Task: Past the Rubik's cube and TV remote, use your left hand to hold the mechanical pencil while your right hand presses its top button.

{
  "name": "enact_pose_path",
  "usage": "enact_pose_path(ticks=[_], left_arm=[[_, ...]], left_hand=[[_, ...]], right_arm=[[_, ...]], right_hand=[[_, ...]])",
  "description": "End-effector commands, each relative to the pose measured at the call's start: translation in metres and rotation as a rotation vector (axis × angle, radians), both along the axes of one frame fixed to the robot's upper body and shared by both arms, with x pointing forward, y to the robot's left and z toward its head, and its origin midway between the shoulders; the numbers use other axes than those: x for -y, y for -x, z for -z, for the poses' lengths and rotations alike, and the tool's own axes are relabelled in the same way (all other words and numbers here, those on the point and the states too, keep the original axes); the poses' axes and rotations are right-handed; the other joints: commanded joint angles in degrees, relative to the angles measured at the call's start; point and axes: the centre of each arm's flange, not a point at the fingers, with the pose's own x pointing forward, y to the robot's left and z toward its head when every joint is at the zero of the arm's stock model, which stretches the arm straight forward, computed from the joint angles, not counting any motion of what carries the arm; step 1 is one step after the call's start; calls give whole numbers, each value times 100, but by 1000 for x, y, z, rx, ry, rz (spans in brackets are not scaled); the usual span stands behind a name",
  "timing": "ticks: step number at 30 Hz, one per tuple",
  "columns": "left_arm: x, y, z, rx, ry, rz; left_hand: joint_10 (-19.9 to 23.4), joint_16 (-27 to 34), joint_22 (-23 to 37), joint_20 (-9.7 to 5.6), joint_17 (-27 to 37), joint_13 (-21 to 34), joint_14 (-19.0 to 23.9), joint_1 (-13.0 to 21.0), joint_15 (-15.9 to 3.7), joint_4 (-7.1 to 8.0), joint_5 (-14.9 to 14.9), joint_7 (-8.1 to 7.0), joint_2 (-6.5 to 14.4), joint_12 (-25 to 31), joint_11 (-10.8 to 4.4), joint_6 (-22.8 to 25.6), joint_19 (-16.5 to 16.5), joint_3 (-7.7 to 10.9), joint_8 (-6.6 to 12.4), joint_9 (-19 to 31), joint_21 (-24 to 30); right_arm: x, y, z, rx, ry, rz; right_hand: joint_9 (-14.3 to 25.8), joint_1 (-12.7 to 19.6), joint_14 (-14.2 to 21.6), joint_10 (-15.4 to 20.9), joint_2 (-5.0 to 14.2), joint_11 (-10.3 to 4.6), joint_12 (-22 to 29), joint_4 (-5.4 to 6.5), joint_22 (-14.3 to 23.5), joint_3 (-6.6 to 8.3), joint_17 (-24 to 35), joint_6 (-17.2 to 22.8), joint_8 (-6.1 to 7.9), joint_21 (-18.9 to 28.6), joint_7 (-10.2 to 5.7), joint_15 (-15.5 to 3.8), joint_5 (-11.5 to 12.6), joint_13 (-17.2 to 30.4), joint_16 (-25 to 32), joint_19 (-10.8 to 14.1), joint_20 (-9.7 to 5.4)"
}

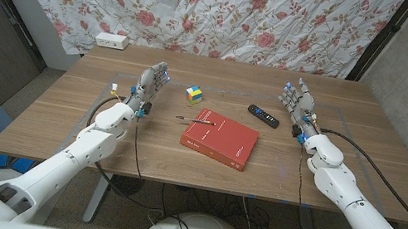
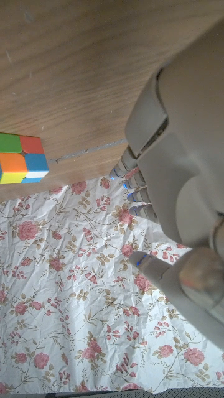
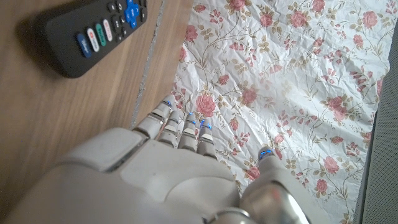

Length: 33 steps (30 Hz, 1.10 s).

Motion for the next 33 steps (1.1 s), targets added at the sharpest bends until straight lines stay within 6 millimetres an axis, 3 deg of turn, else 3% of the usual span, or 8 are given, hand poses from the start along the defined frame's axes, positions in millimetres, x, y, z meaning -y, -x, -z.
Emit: enact_pose_path(ticks=[1,13,20,25,33], left_arm=[[-3,18,2,-4,-17,-13],[1,39,-15,-17,-124,-48],[8,47,-25,-19,-222,-53],[13,52,-31,-17,-295,-70],[15,59,-44,-4,-412,-83]], left_hand=[[10,35,21,-25,20,23,-6,46,-7,-47,21,-3,421,36,-8,6,43,39,27,12,32],[107,29,12,-55,16,21,66,147,-44,-260,-6,-46,388,44,-33,117,65,40,41,10,25],[249,26,3,-81,18,20,132,287,-130,-540,-40,-83,337,61,-84,320,80,60,81,11,10],[409,30,-1,-195,19,21,223,422,-239,-829,-68,-142,274,74,-196,484,131,68,93,12,10],[651,27,-3,-338,22,22,342,750,-365,-1411,-96,-278,137,73,-330,746,171,98,147,13,-4]], right_arm=[[-8,11,2,17,14,-13],[-4,16,4,28,7,-16],[1,17,6,40,1,-18],[6,17,6,52,-8,-14],[13,19,8,56,-6,-11]], right_hand=[[18,10,39,28,45,11,38,-16,15,47,-9,33,43,26,5,-20,32,11,39,24,14],[17,36,45,39,68,7,44,-44,12,71,-63,55,53,32,-6,-31,39,4,46,19,-8],[16,54,47,43,82,11,45,-63,12,84,-89,66,57,35,-3,-49,41,1,50,18,-17],[16,74,56,50,99,-3,48,-83,11,95,-109,65,55,37,-12,-56,42,-1,58,17,-26],[15,86,63,49,115,-5,47,-100,11,100,-129,68,56,40,-9,-58,39,-4,68,19,-33]])
